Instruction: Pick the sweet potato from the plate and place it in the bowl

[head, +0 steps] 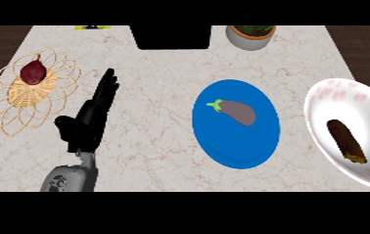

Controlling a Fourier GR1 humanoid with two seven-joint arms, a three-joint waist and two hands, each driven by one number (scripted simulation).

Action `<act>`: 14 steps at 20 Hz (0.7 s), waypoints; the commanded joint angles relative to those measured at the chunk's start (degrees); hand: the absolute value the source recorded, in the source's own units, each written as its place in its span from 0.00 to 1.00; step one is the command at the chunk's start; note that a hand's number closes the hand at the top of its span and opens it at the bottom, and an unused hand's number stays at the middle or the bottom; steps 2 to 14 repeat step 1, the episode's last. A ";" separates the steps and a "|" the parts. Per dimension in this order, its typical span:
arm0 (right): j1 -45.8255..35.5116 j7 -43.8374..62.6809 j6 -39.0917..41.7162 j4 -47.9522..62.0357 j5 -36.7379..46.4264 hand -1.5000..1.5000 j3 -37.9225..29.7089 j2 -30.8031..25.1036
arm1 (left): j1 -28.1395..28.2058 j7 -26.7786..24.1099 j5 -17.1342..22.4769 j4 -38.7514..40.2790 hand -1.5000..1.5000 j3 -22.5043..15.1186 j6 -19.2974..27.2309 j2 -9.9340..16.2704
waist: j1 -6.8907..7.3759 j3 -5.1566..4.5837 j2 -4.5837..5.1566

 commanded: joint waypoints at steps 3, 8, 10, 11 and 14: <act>3.64 -4.13 1.36 -1.45 0.89 0.00 1.02 4.85 | 3.55 -3.05 0.12 -0.20 0.50 0.49 -0.80 0.53 | 0.21 0.01 0.03; 3.64 -4.13 1.36 -1.45 0.89 0.00 1.02 4.85 | 3.55 -3.05 0.12 -0.20 0.50 0.49 -0.80 0.53 | 0.21 0.01 0.03; 3.64 -4.13 1.36 -1.45 0.89 0.00 1.02 4.85 | 3.55 -3.05 0.12 -0.20 0.50 0.49 -0.80 0.53 | 0.21 0.01 0.03; 3.64 -4.13 1.36 -1.45 0.89 0.00 1.02 4.85 | 3.55 -3.05 0.12 -0.20 0.50 0.49 -0.80 0.53 | 0.21 0.01 0.03; 3.64 -4.13 1.36 -1.45 0.89 0.00 1.02 4.85 | 3.55 -3.05 0.12 -0.20 0.50 0.49 -0.80 0.53 | 0.21 0.01 0.03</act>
